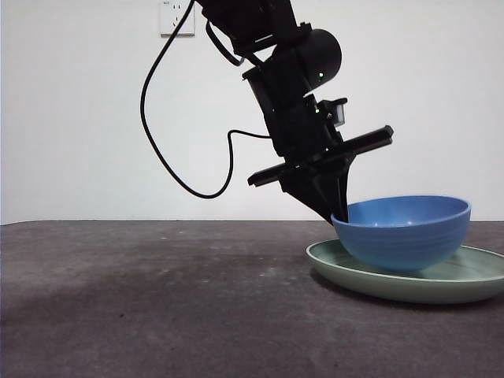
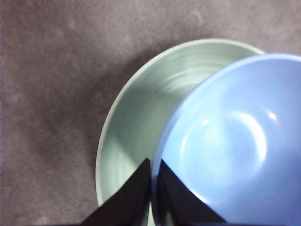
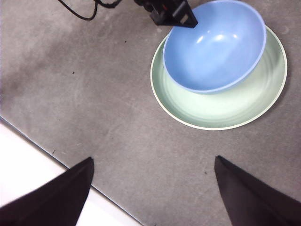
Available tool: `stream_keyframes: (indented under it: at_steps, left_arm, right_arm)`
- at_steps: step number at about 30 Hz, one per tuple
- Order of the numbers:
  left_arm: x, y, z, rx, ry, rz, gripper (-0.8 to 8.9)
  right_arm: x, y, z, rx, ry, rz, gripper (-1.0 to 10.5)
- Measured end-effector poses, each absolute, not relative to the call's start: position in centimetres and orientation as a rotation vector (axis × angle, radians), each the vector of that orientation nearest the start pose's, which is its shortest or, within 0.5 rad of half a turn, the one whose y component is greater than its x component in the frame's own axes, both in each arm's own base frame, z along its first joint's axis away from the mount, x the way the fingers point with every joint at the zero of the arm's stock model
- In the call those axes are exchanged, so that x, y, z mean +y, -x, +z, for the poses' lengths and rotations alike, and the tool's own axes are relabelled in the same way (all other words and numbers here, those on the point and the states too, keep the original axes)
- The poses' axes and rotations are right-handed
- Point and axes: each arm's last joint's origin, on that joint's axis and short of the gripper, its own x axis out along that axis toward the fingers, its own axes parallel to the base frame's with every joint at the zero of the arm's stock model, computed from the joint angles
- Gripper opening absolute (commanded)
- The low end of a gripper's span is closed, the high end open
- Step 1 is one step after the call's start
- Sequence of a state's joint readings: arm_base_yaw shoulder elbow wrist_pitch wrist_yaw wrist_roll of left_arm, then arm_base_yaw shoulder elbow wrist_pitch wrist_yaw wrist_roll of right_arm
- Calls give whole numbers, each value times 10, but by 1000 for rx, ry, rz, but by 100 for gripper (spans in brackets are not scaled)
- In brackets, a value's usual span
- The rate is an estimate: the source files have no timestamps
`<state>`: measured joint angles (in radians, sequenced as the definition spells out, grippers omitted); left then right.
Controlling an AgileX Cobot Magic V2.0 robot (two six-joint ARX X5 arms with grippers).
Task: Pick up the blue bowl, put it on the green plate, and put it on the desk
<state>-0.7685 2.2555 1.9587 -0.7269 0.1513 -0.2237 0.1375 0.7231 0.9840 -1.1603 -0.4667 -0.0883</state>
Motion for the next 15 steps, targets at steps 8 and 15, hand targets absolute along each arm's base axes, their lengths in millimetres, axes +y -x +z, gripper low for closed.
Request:
stream_keyframes:
  at_steps: [8,15]
  left_arm:
    - [-343,-347,203,1120,-166,-683,11]
    - [-346,-345,203,1121,-178,-692,38]
  right_arm:
    - [27,-99,326,874,-70,601,413]
    - [27,-99,326,874,-70,601,413]
